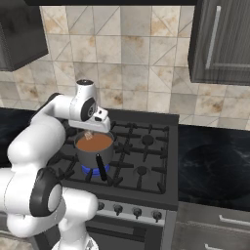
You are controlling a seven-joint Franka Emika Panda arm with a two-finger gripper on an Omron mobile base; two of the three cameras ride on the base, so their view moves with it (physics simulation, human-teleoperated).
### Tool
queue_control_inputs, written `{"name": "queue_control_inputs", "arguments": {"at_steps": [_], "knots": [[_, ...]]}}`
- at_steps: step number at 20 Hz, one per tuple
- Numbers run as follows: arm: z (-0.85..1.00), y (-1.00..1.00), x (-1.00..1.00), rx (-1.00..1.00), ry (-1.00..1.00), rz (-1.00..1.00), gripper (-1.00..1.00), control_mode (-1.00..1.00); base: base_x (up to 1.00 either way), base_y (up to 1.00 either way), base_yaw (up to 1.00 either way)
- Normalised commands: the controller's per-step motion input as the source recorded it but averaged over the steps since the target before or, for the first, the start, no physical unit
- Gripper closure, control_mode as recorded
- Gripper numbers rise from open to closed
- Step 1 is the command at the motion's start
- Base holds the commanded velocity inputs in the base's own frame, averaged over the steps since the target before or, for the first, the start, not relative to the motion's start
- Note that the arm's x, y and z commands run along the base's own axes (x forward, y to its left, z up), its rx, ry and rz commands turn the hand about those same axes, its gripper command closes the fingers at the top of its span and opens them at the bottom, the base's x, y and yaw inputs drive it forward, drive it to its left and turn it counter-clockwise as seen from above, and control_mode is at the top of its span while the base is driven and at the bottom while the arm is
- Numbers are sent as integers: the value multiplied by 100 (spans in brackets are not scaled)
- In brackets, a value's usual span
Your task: Pick up the sugar cube(s) and place them in the saucepan with hot chocolate.
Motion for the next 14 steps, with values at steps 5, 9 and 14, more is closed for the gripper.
{"name": "queue_control_inputs", "arguments": {"at_steps": [5, 9, 14], "knots": [[0, -1, 27, 0, 0, 0, 100, -100, 0, 0, 0], [-2, -1, 29, 0, 0, 0, 100, -100, 0, 0, 0], [-22, 0, 12, 0, 0, 0, 100, -100, 0, 0, 0]]}}
